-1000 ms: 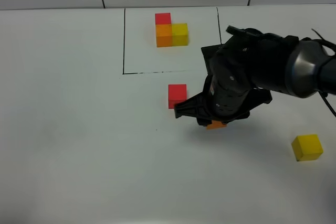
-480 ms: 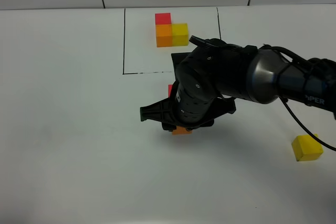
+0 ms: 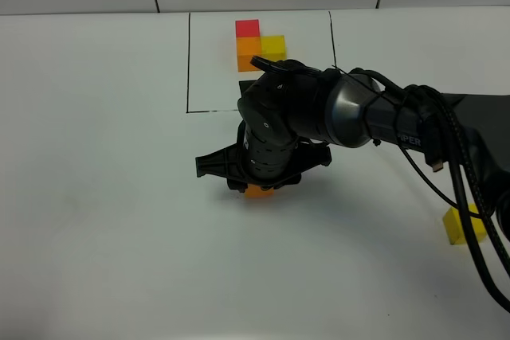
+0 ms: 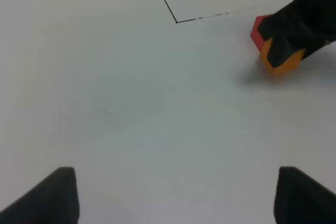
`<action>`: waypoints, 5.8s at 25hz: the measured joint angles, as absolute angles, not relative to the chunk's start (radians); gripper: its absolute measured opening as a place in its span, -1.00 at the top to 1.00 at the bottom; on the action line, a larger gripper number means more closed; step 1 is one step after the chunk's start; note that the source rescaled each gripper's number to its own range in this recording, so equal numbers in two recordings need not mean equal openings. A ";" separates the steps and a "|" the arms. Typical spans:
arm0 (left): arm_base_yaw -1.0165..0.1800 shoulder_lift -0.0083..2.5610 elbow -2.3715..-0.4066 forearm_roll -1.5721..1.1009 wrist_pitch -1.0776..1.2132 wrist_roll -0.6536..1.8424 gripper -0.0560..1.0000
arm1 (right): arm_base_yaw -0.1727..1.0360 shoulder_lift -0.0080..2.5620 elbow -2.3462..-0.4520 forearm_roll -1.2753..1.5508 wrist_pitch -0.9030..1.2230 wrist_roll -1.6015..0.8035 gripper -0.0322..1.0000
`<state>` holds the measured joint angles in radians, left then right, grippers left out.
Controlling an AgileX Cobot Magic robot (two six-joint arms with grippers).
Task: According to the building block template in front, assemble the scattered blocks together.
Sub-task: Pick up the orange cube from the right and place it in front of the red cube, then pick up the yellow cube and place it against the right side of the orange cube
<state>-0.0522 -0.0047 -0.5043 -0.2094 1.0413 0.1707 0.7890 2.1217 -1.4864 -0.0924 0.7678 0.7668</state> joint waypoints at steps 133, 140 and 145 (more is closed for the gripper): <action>-0.052 -0.005 -0.504 -0.209 1.042 0.171 -0.63 | 0.124 1.595 -0.690 0.015 0.553 0.079 -0.69; -0.052 -0.005 -0.504 -0.209 1.042 0.171 -0.63 | 0.124 1.660 -0.689 0.068 0.539 0.034 -0.61; -0.052 -0.005 -0.504 -0.209 1.042 0.171 -0.63 | 0.124 1.661 -0.689 0.071 0.535 0.034 -0.23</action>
